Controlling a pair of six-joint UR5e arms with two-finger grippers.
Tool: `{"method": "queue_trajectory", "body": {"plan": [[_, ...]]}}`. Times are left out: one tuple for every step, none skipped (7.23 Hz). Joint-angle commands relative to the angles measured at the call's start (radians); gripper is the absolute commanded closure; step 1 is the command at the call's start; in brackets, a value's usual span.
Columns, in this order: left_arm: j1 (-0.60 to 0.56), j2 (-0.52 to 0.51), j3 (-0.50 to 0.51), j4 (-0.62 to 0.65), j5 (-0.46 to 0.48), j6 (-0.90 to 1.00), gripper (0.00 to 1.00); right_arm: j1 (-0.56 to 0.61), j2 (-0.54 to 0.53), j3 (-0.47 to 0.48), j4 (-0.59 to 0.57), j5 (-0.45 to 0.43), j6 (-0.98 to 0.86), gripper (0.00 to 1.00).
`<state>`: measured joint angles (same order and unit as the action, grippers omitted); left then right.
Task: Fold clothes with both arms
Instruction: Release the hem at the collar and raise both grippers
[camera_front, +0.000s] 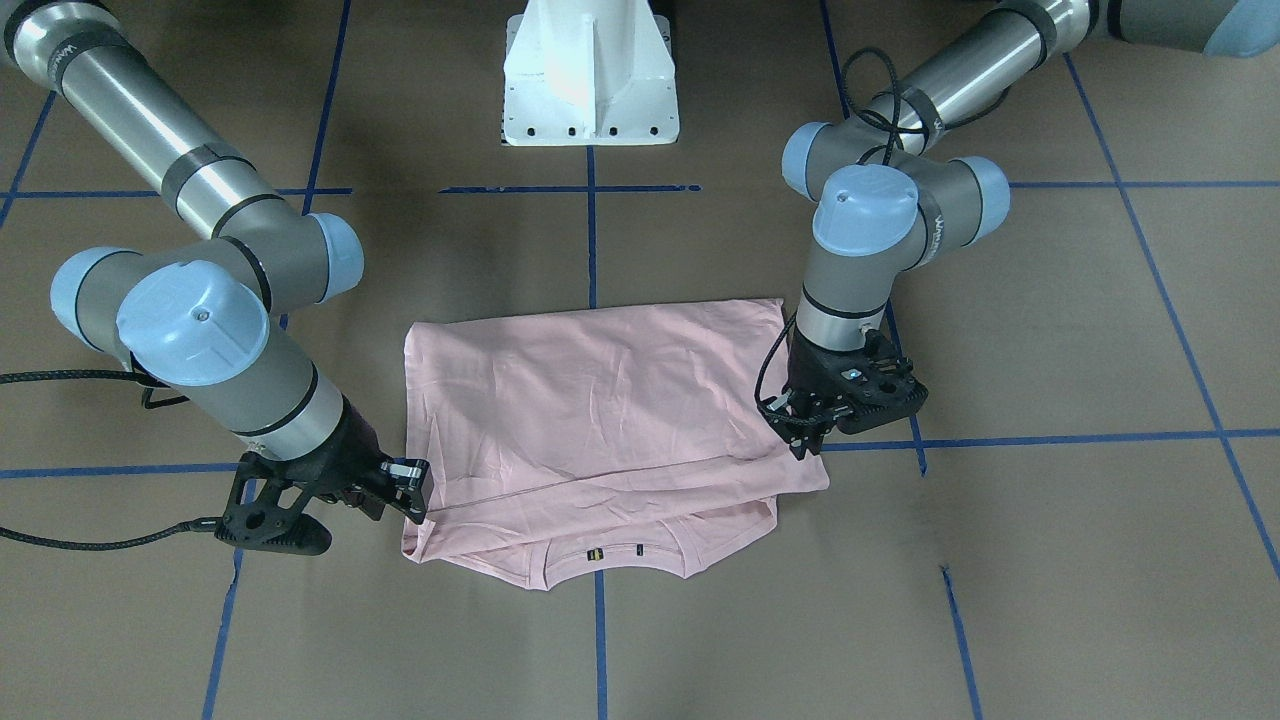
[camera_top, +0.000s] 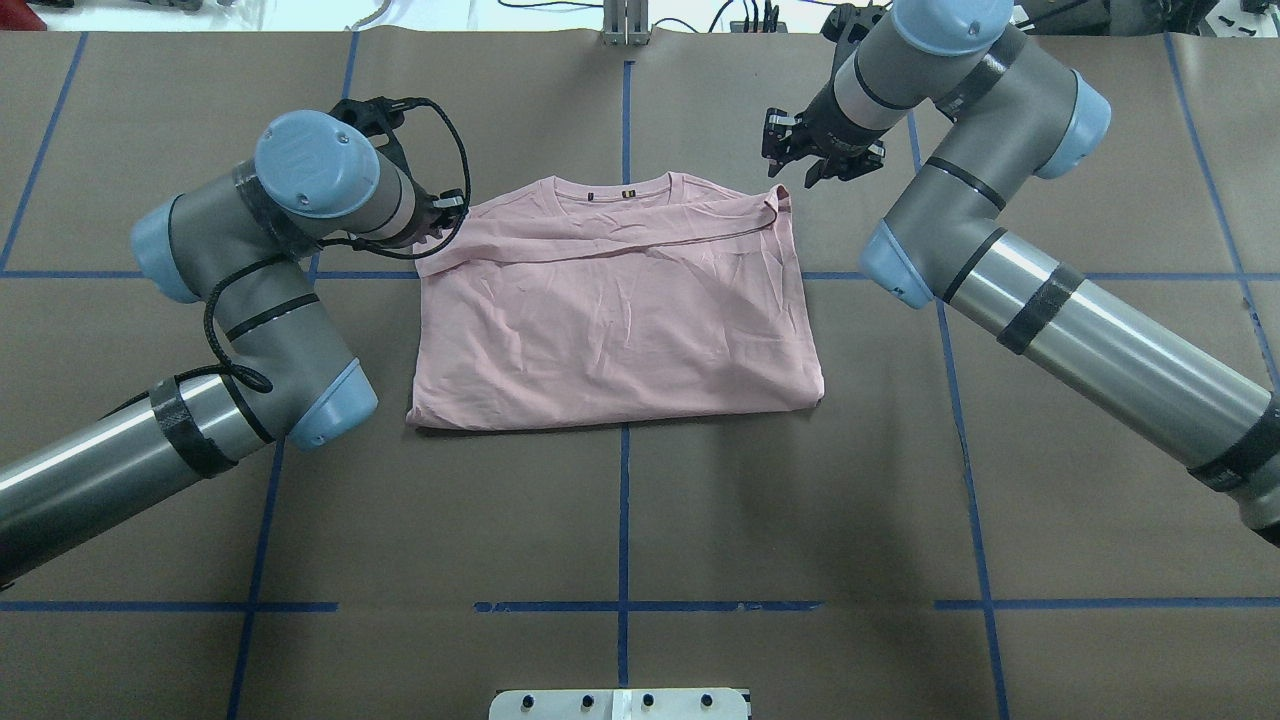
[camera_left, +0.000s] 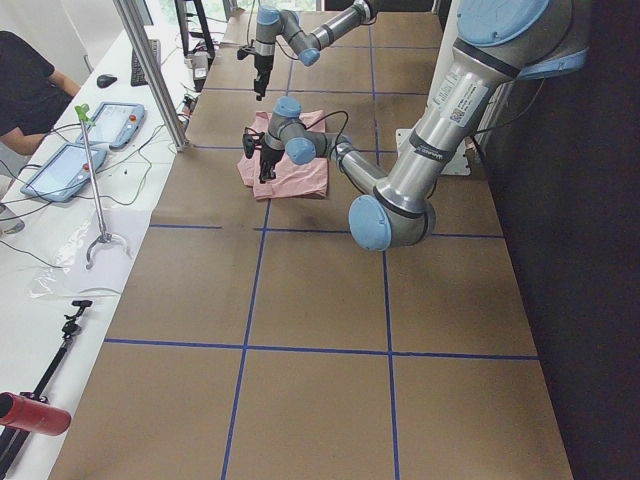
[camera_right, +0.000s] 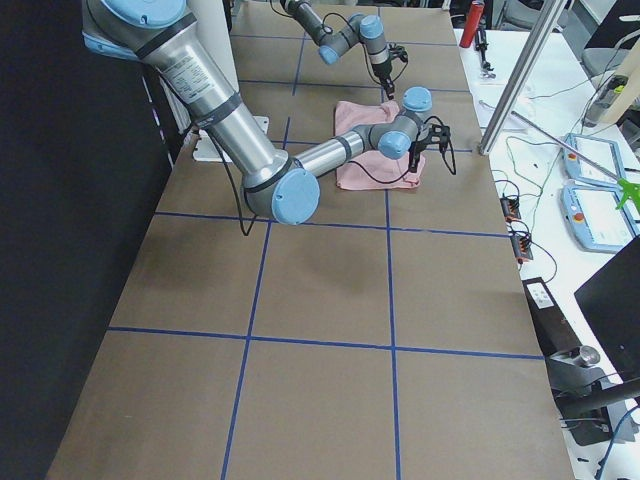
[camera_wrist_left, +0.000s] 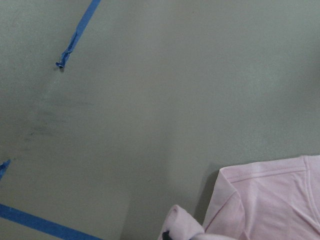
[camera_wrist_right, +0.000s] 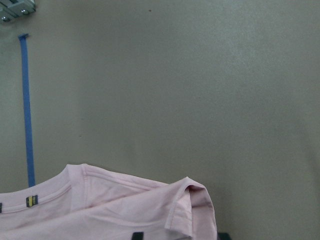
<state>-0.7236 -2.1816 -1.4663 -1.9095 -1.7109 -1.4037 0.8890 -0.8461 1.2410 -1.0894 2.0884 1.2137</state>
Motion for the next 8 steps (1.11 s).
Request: {"method": "queue_trajectory", "body": {"plan": [[0.001,0.002,0.000,0.003,0.004,-0.003,0.00,0.001,-0.005,0.006,0.000,-0.001,0.000,0.00],[0.000,0.002,-0.008,0.006,0.001,-0.001,0.00,0.001,-0.017,0.053,0.000,0.007,0.018,0.00],[0.000,0.002,-0.029,0.010,-0.001,-0.003,0.00,-0.033,-0.090,0.174,-0.015,0.009,0.029,0.00],[-0.002,0.011,-0.073,0.015,-0.003,-0.005,0.00,-0.070,-0.199,0.283,-0.014,0.007,0.061,0.00],[-0.002,0.014,-0.115,0.021,-0.003,-0.008,0.00,-0.114,-0.290,0.370,-0.017,0.004,0.087,0.00],[0.000,0.014,-0.138,0.045,-0.003,-0.008,0.00,-0.158,-0.324,0.396,-0.027,-0.007,0.116,0.01],[0.004,0.016,-0.160,0.047,-0.003,-0.023,0.00,-0.209,-0.329,0.396,-0.041,-0.031,0.147,0.02],[0.009,0.014,-0.163,0.047,-0.003,-0.049,0.00,-0.255,-0.326,0.396,-0.070,-0.083,0.162,0.05]]}}
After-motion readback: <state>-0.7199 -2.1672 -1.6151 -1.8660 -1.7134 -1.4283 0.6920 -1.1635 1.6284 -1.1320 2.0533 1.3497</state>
